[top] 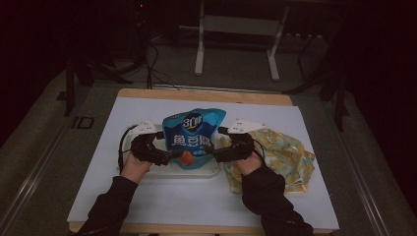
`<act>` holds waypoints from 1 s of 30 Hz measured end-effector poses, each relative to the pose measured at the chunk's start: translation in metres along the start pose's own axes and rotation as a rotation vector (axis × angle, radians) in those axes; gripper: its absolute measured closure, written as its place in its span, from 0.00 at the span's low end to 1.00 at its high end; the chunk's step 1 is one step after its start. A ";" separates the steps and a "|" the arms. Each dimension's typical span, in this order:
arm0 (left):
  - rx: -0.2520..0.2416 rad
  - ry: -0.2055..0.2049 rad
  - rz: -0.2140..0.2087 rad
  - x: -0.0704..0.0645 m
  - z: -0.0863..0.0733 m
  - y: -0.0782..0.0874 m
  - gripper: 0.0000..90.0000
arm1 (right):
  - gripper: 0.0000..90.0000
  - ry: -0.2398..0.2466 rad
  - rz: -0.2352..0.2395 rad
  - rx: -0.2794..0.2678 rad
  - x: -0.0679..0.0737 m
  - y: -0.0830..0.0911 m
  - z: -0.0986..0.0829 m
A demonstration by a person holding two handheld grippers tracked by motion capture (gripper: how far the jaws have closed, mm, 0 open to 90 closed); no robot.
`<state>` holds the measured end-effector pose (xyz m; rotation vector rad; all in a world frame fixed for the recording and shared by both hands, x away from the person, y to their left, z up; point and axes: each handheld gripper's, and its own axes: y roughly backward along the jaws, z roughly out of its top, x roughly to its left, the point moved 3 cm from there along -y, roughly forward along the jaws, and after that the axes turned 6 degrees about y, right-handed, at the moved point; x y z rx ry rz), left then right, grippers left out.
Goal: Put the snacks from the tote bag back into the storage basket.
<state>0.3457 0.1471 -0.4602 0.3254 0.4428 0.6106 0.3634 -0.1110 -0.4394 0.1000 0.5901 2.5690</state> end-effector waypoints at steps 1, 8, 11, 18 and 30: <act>-0.001 -0.006 0.008 0.000 -0.001 0.001 0.05 | 0.15 0.005 -0.001 0.001 0.000 0.001 -0.001; 0.000 -0.023 0.042 -0.008 -0.008 0.007 0.05 | 0.15 0.025 -0.018 0.010 -0.003 0.008 -0.006; -0.008 -0.015 0.044 -0.009 -0.010 0.010 0.05 | 0.15 0.029 -0.022 0.020 -0.005 0.012 -0.011; 0.000 -0.026 0.066 -0.015 -0.023 0.013 0.05 | 0.16 0.025 -0.019 0.023 -0.005 0.023 -0.018; -0.038 -0.025 0.056 -0.033 -0.042 0.017 0.05 | 0.16 0.017 -0.022 0.001 0.001 0.048 -0.029</act>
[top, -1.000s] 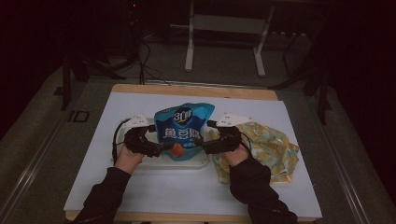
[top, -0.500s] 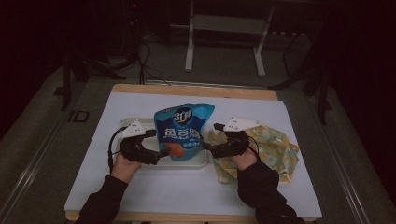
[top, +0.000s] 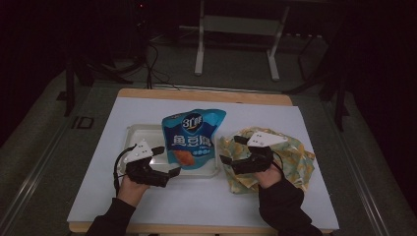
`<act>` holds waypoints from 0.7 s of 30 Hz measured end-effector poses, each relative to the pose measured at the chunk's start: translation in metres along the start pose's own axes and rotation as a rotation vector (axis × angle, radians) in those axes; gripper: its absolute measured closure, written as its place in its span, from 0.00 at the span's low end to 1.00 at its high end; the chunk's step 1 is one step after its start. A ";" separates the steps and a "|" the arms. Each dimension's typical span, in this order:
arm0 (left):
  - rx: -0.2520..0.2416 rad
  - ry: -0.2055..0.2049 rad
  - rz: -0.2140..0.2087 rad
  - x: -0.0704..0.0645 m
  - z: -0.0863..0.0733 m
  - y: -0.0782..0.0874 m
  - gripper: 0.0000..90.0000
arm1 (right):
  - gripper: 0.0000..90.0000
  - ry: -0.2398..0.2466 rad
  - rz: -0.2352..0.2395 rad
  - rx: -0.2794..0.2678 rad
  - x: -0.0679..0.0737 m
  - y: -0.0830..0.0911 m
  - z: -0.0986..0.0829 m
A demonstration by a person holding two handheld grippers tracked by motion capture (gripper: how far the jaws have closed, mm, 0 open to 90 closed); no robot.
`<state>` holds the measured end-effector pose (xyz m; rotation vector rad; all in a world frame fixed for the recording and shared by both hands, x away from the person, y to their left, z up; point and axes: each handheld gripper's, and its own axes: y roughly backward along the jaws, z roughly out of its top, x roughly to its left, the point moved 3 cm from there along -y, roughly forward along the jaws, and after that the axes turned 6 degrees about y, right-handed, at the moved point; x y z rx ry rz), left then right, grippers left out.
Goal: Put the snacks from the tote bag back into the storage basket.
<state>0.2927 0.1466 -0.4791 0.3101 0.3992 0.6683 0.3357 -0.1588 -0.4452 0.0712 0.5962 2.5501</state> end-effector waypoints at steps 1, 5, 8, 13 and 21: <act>0.003 0.001 -0.001 -0.002 -0.001 0.000 0.05 | 0.16 -0.004 0.000 -0.001 0.000 0.002 -0.002; 0.014 0.008 -0.019 -0.010 -0.009 -0.001 0.05 | 0.16 -0.005 -0.001 0.006 0.003 0.009 -0.009; 0.024 0.005 -0.044 -0.019 -0.012 -0.004 0.03 | 0.16 -0.010 -0.005 -0.004 0.006 0.015 -0.013; 0.041 -0.053 -0.061 -0.036 -0.012 -0.010 0.03 | 0.16 0.000 -0.018 0.004 0.008 0.027 -0.019; 0.068 -0.058 -0.127 -0.048 -0.016 -0.027 0.03 | 0.16 0.005 -0.032 -0.003 0.009 0.048 -0.031</act>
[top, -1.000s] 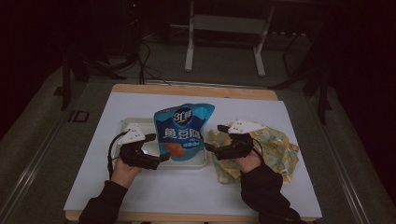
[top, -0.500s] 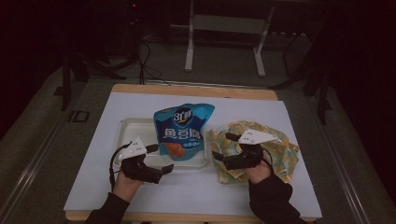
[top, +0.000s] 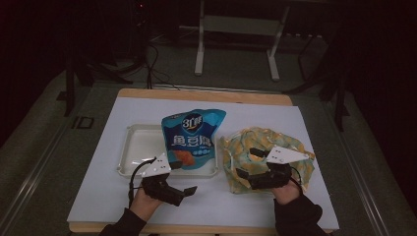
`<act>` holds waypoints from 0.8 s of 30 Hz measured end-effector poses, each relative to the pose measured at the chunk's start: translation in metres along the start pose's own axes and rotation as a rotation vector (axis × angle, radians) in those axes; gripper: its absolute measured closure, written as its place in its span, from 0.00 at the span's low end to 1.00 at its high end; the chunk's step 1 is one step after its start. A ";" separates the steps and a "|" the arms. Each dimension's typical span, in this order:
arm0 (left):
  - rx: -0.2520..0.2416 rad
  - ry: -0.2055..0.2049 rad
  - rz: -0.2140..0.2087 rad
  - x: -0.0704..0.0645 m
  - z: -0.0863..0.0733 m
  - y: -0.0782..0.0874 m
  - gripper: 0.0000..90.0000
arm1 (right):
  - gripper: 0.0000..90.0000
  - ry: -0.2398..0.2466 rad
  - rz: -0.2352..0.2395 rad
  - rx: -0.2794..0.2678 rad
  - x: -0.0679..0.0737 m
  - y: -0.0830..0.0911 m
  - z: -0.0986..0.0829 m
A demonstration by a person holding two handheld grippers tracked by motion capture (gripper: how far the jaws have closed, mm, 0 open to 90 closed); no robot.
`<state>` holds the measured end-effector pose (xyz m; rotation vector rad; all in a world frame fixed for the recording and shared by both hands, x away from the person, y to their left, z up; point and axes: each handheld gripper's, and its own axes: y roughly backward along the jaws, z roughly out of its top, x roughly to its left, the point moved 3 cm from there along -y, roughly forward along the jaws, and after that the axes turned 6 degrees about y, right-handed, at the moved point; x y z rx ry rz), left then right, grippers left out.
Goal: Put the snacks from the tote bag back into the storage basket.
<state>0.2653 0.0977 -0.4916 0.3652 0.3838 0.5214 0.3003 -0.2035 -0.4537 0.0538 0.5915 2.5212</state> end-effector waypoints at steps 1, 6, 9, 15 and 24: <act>0.008 0.002 -0.010 0.000 -0.001 -0.003 0.03 | 0.16 0.001 -0.007 0.001 0.000 0.003 -0.002; 0.037 -0.009 -0.050 -0.005 -0.004 -0.020 0.03 | 0.16 0.009 -0.018 0.004 0.000 0.015 -0.012; 0.049 -0.039 -0.062 -0.010 -0.002 -0.028 0.03 | 0.16 0.005 -0.029 0.016 -0.001 0.021 -0.021; 0.055 -0.056 -0.099 -0.016 0.000 -0.041 0.03 | 0.16 -0.020 -0.044 0.017 -0.006 0.034 -0.043; 0.064 -0.068 -0.123 -0.019 -0.001 -0.053 0.03 | 0.16 -0.055 -0.102 0.019 -0.014 0.054 -0.065</act>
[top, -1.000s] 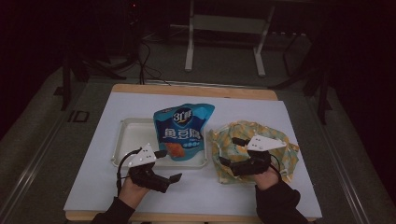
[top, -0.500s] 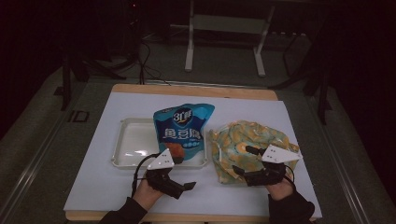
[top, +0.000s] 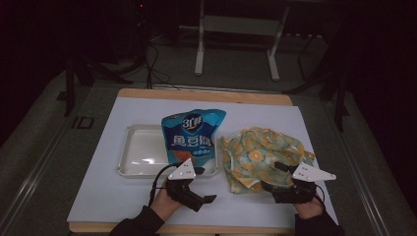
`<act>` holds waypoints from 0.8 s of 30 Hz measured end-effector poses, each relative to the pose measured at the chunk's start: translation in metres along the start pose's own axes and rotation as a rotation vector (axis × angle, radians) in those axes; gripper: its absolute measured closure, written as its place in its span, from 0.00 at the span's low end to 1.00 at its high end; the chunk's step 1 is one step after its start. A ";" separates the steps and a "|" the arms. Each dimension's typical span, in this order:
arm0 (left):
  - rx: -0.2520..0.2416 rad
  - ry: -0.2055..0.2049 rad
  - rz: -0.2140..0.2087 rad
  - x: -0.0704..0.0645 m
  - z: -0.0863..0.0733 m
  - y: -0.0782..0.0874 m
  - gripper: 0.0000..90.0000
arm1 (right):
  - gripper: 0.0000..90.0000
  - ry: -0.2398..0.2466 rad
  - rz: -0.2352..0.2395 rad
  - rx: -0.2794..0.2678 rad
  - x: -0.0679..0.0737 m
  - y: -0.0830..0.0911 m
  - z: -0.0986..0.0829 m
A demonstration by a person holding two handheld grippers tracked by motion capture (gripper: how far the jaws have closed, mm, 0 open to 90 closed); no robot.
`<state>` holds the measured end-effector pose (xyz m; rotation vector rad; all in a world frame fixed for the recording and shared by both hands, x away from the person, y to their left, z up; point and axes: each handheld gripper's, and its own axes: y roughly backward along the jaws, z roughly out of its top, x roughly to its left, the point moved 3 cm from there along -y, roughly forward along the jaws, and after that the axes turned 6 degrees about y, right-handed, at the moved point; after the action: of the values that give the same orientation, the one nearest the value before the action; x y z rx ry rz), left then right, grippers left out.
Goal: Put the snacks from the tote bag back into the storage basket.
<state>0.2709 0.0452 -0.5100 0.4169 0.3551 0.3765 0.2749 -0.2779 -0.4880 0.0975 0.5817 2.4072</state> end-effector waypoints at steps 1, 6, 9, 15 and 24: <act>0.000 -0.001 -0.002 0.000 0.000 -0.001 0.03 | 0.16 -0.001 -0.007 0.005 -0.001 0.002 -0.002; -0.002 0.000 -0.019 0.000 -0.003 -0.005 0.03 | 0.16 -0.012 -0.047 0.011 -0.007 0.012 -0.012; -0.004 -0.003 -0.046 -0.001 -0.005 -0.007 0.03 | 0.16 -0.009 -0.058 0.001 -0.009 0.017 -0.017; -0.004 -0.014 -0.032 -0.002 -0.007 -0.008 0.03 | 0.16 -0.010 -0.087 -0.009 -0.013 0.023 -0.020; -0.006 -0.012 -0.023 -0.001 -0.012 -0.004 0.03 | 0.16 -0.018 -0.103 -0.004 -0.011 0.019 -0.023</act>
<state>0.2662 0.0446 -0.5217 0.4092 0.3469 0.3528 0.2678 -0.3069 -0.4995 0.0851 0.5602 2.3050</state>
